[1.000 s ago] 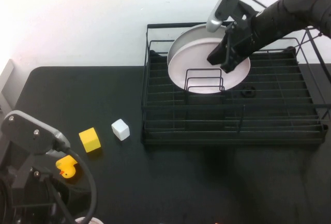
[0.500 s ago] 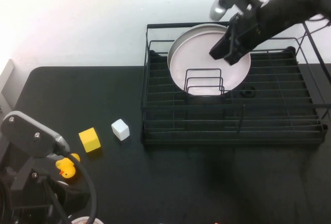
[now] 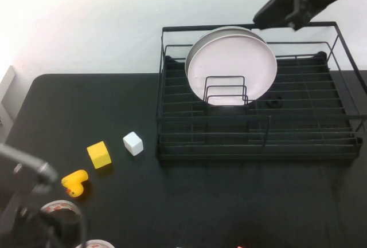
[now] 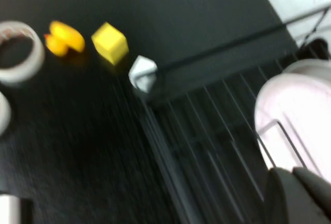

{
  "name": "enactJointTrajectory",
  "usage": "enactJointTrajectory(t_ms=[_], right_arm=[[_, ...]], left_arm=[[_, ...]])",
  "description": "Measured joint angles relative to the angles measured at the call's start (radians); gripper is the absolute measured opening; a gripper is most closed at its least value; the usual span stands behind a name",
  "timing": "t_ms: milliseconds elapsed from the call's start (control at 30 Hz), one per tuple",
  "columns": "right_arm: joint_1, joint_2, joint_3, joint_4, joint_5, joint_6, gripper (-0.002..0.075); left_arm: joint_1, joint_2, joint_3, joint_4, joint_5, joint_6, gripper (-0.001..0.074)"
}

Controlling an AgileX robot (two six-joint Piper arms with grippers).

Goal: Place plate on rack

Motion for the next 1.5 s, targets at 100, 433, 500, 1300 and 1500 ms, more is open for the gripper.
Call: enactJointTrajectory(t_ms=[100, 433, 500, 1300, 1500], right_arm=[[-0.002, -0.077, 0.065, 0.072, -0.003, -0.004, -0.0001], [0.045, -0.483, 0.552, 0.271, -0.34, -0.189, -0.0001], [0.065, -0.583, 0.658, 0.286, -0.419, -0.223, -0.0001], [0.113, -1.446, 1.398, 0.366, -0.786, -0.315, -0.0001], [0.113, -1.457, 1.455, 0.378, -0.772, -0.313, -0.0001]], left_arm=[[0.0, -0.121, 0.076, 0.0, -0.016, -0.048, -0.0001], [0.0, -0.577, 0.182, 0.264, -0.026, -0.326, -0.0001], [0.0, -0.623, 0.19, 0.353, -0.018, -0.424, -0.0001], [0.0, -0.686, 0.223, 0.456, 0.03, -0.54, -0.0001], [0.0, -0.686, 0.223, 0.456, 0.03, -0.541, -0.0001]])
